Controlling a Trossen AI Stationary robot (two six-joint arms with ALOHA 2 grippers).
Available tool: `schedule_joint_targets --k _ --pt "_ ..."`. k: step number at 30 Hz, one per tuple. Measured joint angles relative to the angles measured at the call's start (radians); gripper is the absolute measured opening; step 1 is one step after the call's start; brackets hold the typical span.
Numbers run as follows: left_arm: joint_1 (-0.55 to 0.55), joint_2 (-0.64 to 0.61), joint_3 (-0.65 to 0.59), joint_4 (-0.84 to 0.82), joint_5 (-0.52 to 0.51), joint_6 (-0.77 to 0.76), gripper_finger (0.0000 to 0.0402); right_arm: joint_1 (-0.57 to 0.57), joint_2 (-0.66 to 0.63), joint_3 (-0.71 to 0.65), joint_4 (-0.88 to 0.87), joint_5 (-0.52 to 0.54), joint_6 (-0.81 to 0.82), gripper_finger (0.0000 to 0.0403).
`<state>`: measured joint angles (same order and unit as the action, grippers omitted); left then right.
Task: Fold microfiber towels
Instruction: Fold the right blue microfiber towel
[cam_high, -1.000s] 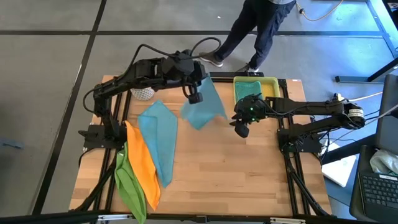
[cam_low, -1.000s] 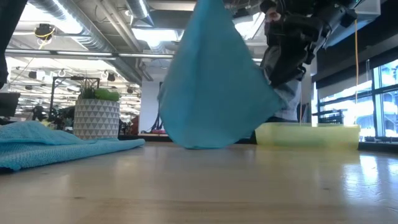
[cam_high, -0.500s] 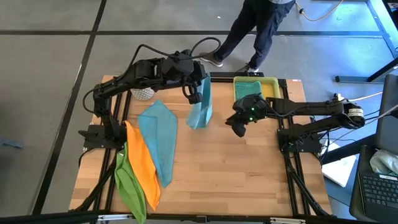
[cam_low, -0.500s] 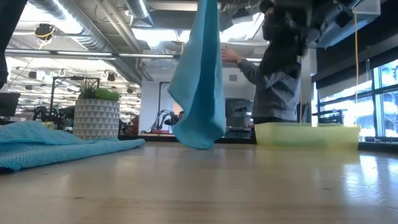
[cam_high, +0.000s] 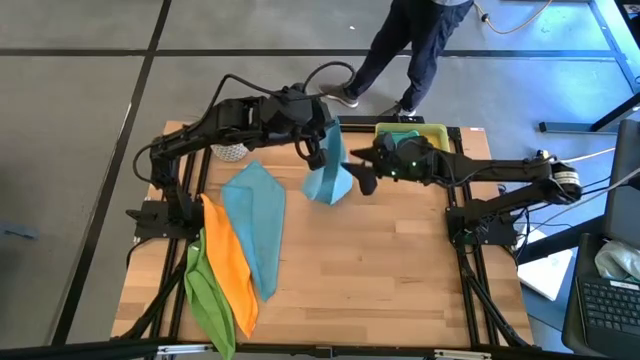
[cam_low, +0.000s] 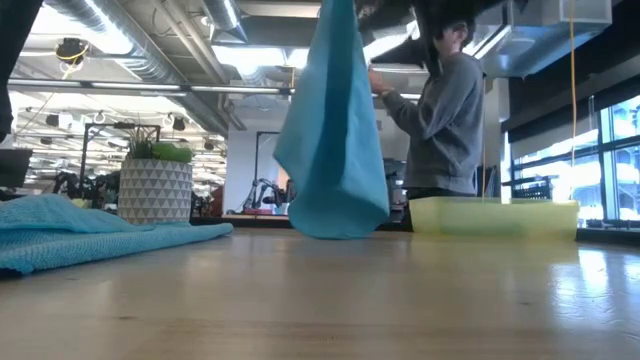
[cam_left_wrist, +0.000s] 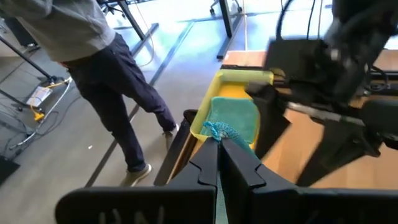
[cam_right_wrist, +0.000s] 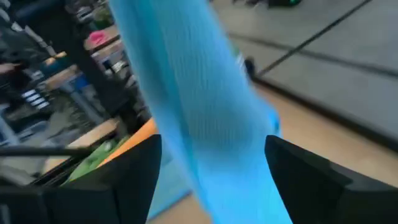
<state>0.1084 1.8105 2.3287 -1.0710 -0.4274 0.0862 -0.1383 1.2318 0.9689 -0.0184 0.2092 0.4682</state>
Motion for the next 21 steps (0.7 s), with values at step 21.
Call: schedule_joint_targets --k 21 --pt "-0.035 -0.022 0.0 -0.061 -0.004 0.001 0.0 0.012 0.302 0.483 -0.594 0.166 -0.157 0.0247"
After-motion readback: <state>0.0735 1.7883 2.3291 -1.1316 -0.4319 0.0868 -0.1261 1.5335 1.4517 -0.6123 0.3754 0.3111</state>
